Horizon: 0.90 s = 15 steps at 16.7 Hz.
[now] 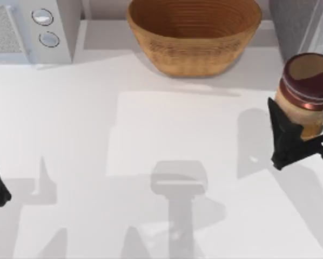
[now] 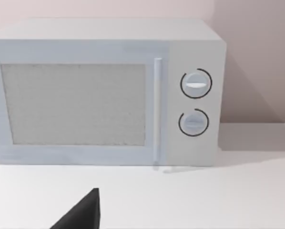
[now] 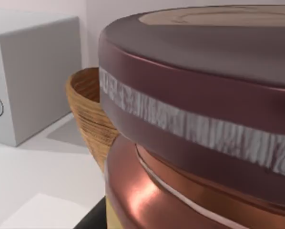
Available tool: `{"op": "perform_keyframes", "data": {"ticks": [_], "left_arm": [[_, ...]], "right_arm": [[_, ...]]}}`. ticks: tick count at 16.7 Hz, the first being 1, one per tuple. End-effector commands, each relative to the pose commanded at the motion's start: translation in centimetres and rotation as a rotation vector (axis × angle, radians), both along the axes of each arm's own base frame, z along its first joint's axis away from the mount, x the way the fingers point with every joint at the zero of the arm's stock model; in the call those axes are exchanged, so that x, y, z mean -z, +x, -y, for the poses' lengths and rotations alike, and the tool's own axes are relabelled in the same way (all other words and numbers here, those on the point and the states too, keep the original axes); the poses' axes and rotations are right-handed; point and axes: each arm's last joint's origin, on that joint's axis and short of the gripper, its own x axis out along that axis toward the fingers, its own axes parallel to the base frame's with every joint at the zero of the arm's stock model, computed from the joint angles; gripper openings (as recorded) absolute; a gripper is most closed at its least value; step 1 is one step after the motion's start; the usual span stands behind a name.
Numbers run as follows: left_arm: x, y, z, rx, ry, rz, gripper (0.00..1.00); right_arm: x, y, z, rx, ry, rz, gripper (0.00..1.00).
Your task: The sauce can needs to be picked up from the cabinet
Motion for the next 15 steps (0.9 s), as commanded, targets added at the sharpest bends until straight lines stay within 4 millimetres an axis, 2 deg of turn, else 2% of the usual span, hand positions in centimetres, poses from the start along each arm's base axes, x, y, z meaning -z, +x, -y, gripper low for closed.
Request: {"op": "perform_keyframes", "data": {"ticks": [8,15], "left_arm": [[0.0,0.0,0.0,0.0,0.0,0.0,1.0],[0.0,0.0,0.0,0.0,0.0,0.0,1.0]], "right_arm": [[2.4,1.4,-5.7,-0.167,0.021,0.012,0.0],[6.6,1.1,-10.4,-0.286,0.016,0.005,0.0]]}}
